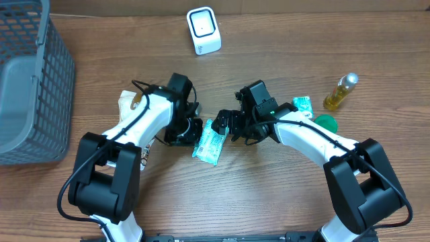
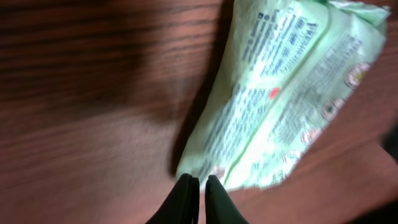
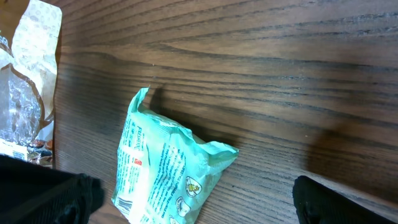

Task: Scan the item barcode

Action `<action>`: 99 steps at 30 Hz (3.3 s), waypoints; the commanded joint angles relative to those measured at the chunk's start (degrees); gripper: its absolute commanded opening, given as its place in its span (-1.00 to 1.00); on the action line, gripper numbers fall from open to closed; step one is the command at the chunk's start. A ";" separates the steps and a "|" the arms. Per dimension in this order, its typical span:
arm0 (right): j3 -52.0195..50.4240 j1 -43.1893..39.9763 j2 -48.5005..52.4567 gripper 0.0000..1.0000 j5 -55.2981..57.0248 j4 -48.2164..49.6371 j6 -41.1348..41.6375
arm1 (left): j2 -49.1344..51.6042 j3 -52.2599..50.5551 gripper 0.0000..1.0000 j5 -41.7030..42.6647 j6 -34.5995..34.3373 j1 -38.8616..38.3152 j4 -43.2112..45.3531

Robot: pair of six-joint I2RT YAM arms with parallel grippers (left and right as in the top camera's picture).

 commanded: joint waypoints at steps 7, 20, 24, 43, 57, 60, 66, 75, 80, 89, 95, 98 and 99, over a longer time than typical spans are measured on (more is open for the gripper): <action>-0.42 -0.20 -0.26 1.00 -0.31 0.17 -0.33 | 0.85 -7.67 -0.74 0.81 -4.02 -1.60 8.07; -0.42 -0.22 -0.26 0.99 -5.84 -0.48 -0.04 | 0.85 -7.82 -0.76 -2.29 -7.19 -1.53 7.50; -0.42 -0.55 0.15 0.93 -5.66 -0.44 -0.04 | 0.85 -7.80 -0.76 -2.29 -7.17 -1.53 7.43; -0.42 -1.27 4.15 0.78 -5.40 1.46 -1.55 | -4.04 1.25 -0.78 4.42 2.51 2.01 -5.09; -0.42 -1.27 4.26 0.79 -5.42 1.44 -1.55 | -3.56 -4.44 -0.68 1.22 0.02 -1.70 -5.92; -0.42 -1.27 4.26 0.79 -5.42 1.46 -1.55 | -3.56 -6.34 -0.69 0.39 -0.61 -1.68 -2.56; -0.42 -1.27 4.26 0.80 -5.90 1.46 -1.57 | -3.56 -10.25 -0.69 -0.85 -3.87 -1.68 5.35; -0.42 -1.27 4.26 0.77 -11.34 1.86 -1.53 | -3.56 -10.95 -0.67 -3.87 -7.17 -1.57 8.20; -0.42 -1.27 4.35 0.62 -12.09 2.58 -0.70 | -3.56 -10.95 -0.67 -3.87 -7.15 -1.60 8.09; -0.48 -1.27 4.44 0.35 -10.16 3.80 1.70 | -3.56 -10.97 -0.65 -3.87 -7.15 -1.60 8.04; -0.48 -1.29 7.89 0.34 -7.74 4.87 3.41 | -3.56 -10.97 -0.65 -3.85 -7.15 -1.60 7.82; -0.48 -1.29 10.14 0.35 -8.26 6.19 3.39 | -3.56 -10.97 -0.66 -3.87 -7.15 -1.57 7.82; -0.48 -1.29 10.67 0.36 -8.85 6.64 3.39 | -3.56 -10.97 -0.66 -3.87 -7.13 -1.60 7.82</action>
